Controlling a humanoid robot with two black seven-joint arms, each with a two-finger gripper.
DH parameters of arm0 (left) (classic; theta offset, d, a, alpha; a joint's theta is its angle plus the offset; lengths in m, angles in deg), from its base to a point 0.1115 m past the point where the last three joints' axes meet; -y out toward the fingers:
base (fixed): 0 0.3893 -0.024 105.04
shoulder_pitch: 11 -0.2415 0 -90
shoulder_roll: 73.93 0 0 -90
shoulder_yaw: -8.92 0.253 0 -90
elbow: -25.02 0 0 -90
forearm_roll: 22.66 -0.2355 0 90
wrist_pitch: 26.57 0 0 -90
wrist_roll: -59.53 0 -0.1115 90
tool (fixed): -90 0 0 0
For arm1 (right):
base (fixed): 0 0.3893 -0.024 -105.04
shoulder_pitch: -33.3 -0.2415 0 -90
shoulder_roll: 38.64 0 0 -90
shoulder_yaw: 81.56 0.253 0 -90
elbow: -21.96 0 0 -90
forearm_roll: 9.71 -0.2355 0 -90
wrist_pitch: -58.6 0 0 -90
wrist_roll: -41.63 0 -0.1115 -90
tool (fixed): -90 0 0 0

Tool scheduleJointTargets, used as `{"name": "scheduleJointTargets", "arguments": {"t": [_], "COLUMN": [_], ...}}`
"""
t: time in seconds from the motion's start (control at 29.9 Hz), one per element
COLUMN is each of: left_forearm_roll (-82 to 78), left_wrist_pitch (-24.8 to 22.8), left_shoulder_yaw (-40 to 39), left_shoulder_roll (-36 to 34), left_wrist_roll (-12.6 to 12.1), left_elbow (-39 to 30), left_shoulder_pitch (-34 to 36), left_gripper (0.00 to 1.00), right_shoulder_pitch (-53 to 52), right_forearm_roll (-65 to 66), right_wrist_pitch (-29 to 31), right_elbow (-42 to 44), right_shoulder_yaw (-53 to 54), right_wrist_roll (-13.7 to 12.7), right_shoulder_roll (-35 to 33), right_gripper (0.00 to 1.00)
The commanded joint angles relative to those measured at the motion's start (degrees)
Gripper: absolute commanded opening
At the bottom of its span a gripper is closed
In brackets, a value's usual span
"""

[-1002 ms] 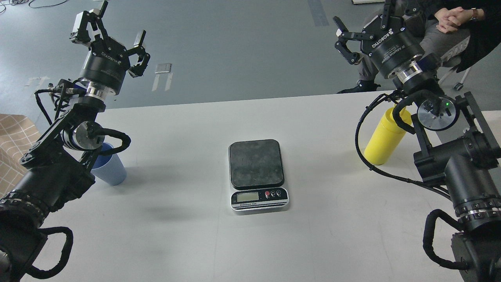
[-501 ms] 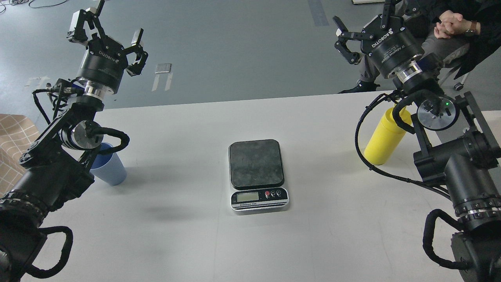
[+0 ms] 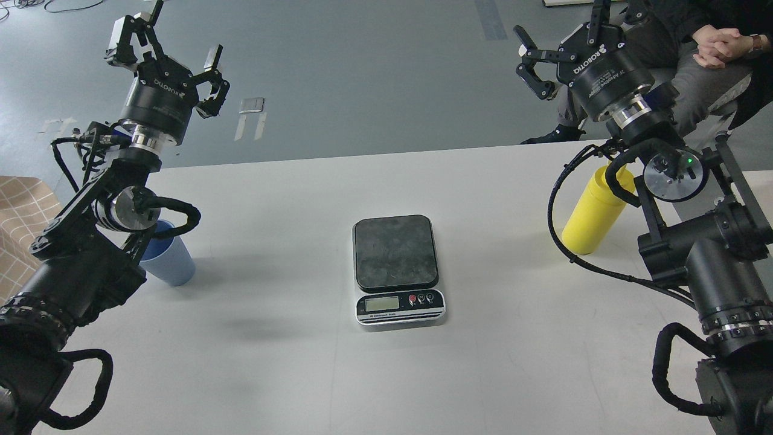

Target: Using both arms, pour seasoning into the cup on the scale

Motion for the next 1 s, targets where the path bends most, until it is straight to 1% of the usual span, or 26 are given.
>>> {"name": "scheduleJointTargets", "arguments": {"t": [0.0, 0.97], "left_forearm_roll": [0.0, 0.0], "left_wrist_pitch": [0.0, 0.0], "left_shoulder_yaw": [0.05, 0.13], "left_shoulder_roll": [0.0, -0.17], "left_wrist_roll": [0.0, 0.0], "left_elbow": [0.0, 0.0], "left_shoulder_pitch": [0.0, 0.0], "left_gripper": [0.98, 0.98], "right_shoulder_pitch": [0.09, 0.0], "right_forearm_roll": [0.0, 0.09], "right_wrist_pitch": [0.0, 0.0], "right_elbow": [-0.11, -0.03], "right_shoulder_yaw": [-0.08, -0.08], "right_wrist_roll": [0.0, 0.0], "right_shoulder_roll": [0.0, 1.14], "right_gripper": [1.0, 1.0]}}
